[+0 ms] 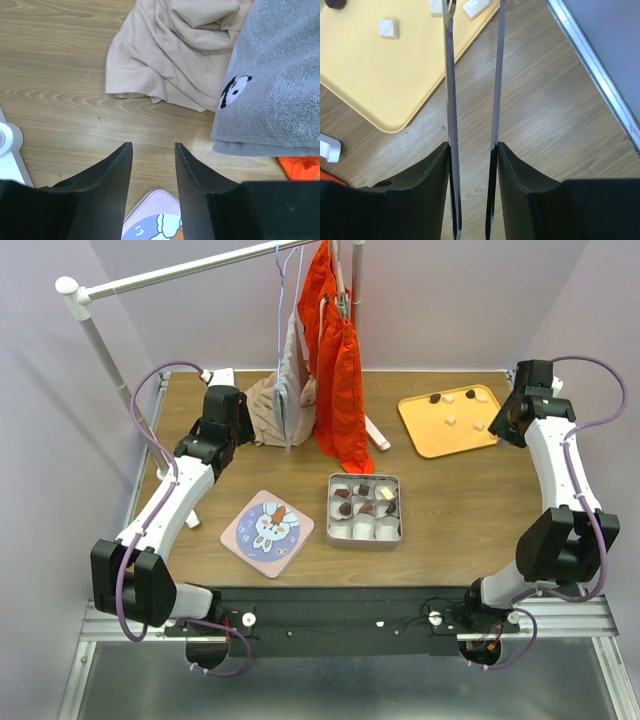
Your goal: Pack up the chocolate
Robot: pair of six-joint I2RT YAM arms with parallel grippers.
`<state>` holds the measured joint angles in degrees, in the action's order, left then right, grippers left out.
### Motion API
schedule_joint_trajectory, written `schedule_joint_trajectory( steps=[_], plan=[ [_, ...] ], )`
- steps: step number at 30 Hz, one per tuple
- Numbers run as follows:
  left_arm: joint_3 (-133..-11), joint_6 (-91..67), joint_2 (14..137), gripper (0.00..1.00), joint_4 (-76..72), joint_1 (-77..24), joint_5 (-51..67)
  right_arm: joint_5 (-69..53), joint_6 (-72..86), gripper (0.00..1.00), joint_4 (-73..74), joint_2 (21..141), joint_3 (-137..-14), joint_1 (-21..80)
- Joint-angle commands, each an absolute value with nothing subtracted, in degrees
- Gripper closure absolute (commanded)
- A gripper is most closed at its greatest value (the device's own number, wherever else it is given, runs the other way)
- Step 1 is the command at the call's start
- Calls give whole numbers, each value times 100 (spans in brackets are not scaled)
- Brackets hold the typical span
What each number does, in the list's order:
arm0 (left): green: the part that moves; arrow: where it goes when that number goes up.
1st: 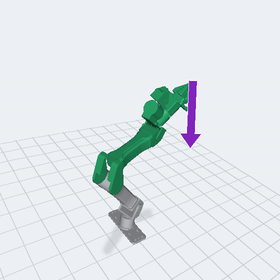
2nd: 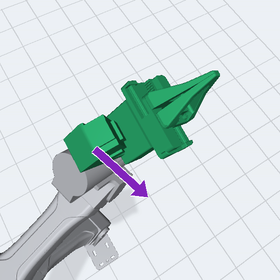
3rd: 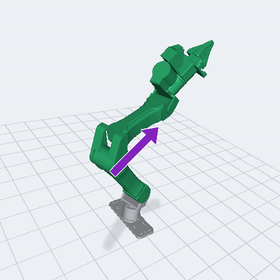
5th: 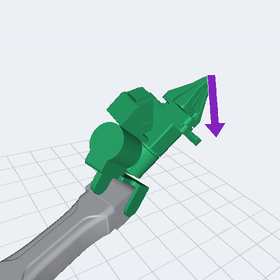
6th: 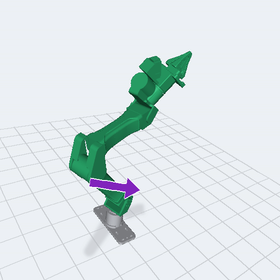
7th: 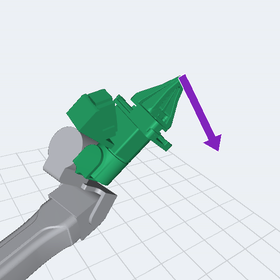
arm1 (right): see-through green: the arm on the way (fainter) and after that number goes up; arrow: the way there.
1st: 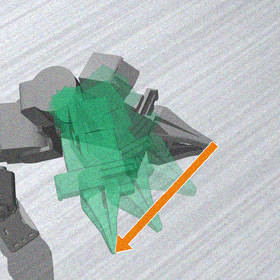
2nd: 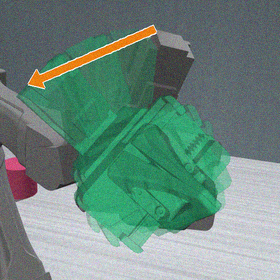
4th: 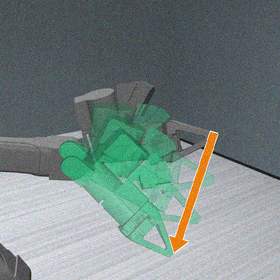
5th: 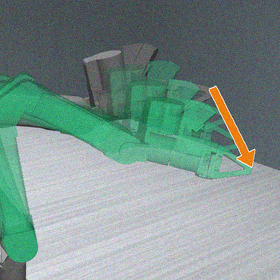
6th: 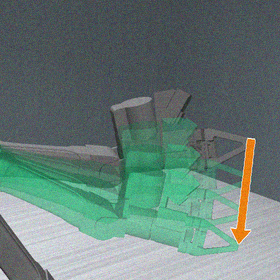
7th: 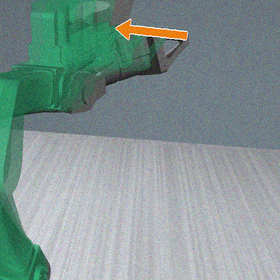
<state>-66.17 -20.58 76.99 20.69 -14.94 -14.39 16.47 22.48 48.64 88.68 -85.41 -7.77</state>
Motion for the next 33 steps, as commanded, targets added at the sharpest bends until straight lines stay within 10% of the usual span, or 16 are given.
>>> schedule_joint_trajectory(
  steps=[1, 33],
  plan=[
    [-6618, -1995, 7840, 51, 1960, -1459, -1239, 1468, 2206, 51, 4527, 9079, -8394, -747],
    [-6671, -2013, 7954, 51, 2004, -1459, -1371, 782, 2083, 51, 3850, 9483, -7884, -1116]
  ],
)
